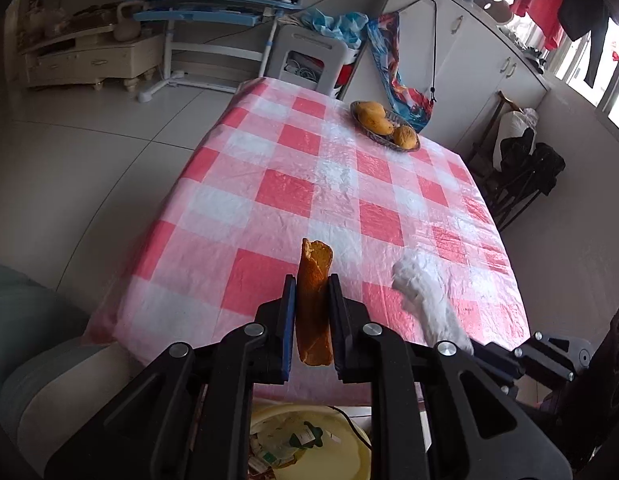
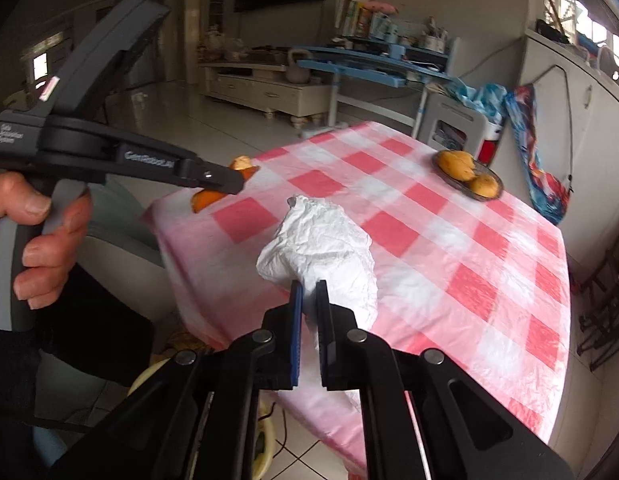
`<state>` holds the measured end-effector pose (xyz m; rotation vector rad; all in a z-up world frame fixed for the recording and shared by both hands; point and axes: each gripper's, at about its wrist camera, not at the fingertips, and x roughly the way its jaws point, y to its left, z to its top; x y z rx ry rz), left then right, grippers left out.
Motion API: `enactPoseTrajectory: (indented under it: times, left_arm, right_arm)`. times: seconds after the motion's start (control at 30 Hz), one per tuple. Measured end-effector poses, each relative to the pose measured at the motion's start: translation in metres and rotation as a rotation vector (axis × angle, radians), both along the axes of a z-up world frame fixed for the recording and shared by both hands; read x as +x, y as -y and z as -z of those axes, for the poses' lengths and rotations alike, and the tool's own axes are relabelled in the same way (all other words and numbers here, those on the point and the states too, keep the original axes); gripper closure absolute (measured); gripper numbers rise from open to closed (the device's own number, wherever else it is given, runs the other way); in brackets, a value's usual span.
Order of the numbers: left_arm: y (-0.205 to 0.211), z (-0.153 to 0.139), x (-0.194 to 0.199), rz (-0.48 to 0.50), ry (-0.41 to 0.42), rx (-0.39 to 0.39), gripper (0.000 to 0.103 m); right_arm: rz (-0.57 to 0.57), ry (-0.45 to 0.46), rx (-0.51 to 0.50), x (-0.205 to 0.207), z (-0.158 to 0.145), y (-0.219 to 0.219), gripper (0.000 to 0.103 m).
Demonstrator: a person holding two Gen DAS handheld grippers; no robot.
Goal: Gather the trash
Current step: 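Carry the peel and bag to the yellow basin and open both tools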
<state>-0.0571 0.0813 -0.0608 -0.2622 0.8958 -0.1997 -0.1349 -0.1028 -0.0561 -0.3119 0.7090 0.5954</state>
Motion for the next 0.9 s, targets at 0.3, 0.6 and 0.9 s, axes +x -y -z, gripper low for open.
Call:
enactPoseTrajectory:
  times: [0.3, 0.6, 0.9]
  left_arm:
    - [-0.012, 0.002, -0.029, -0.018, -0.014, 0.0, 0.088]
    - [-0.016, 0.007, -0.044, -0.01, -0.031, 0.009, 0.088]
    - [0.0, 0.022, -0.059, 0.042, -0.089, 0.081, 0.088]
  right_arm:
    - [-0.323, -0.217, 0.005, -0.052, 0.03, -0.046, 0.096]
    - [-0.461, -0.363, -0.06, -0.082, 0.057, -0.058, 0.096]
    - [-0.394, -0.387, -0.161, -0.079, 0.073, -0.054, 0.056]
